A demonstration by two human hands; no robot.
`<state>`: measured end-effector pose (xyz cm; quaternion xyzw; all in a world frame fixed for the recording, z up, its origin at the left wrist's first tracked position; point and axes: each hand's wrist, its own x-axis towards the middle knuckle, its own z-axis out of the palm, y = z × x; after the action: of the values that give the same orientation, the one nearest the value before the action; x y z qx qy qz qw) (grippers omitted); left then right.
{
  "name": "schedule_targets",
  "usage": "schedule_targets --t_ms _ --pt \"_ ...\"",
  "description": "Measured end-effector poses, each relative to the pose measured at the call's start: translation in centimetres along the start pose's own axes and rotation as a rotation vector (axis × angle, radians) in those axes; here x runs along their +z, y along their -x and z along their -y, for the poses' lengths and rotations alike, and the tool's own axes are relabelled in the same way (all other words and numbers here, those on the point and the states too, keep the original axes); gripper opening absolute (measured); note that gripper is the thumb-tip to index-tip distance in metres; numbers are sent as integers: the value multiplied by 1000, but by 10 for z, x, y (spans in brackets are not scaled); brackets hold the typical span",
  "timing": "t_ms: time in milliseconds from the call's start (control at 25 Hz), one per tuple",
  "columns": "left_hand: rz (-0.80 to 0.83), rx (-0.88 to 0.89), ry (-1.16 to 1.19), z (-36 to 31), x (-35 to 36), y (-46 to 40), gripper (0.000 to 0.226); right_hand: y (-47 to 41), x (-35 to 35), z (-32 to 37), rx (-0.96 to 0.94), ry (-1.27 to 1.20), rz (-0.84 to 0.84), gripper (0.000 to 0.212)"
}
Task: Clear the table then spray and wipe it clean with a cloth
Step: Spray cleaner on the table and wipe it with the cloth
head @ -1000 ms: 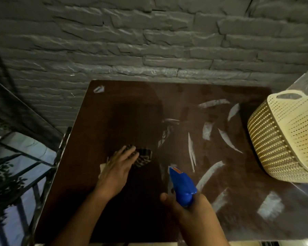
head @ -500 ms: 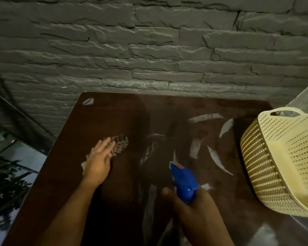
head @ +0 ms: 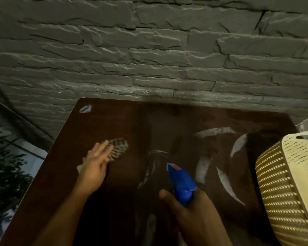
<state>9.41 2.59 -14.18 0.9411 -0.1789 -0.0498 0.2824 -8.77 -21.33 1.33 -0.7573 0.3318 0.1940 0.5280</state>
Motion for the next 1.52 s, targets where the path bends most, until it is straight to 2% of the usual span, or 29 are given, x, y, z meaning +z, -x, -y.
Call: schedule_targets --t_ms 80,120,240,320,480,640,760,920,1160,1320,1520 --pt "-98 -243 -82 45 -27 -51 51 -15 -5 13 14 -43 -53 36" --pt "-114 -301 -109 60 -34 -60 49 -24 -8 20 26 -69 -58 33" --pt "-93 -343 -194 68 -31 -40 50 -45 -7 41 60 -114 -23 32" --pt "-74 -309 -202 57 -31 -43 51 -58 -4 50 22 -122 -50 34" --pt "-32 -79 -121 23 -16 -138 51 -89 -4 69 -50 -90 -105 36" --pt "-74 -48 -111 -5 13 -188 53 -117 -2 93 -145 -30 -81 42" --pt "-72 -29 -126 3 15 -191 55 -127 -18 116 -223 32 -145 50" --pt "-56 -32 -129 -1 13 -191 54 -126 -43 115 -159 53 -221 39" --pt "-56 -36 -122 -3 13 -190 54 -114 -41 100 -147 49 -300 38" --pt "-75 -9 -138 -1 15 -189 52 -101 -33 84 -44 72 -252 45" --pt "-38 -70 -80 -14 11 -180 51 -79 -23 70 84 21 -154 35"
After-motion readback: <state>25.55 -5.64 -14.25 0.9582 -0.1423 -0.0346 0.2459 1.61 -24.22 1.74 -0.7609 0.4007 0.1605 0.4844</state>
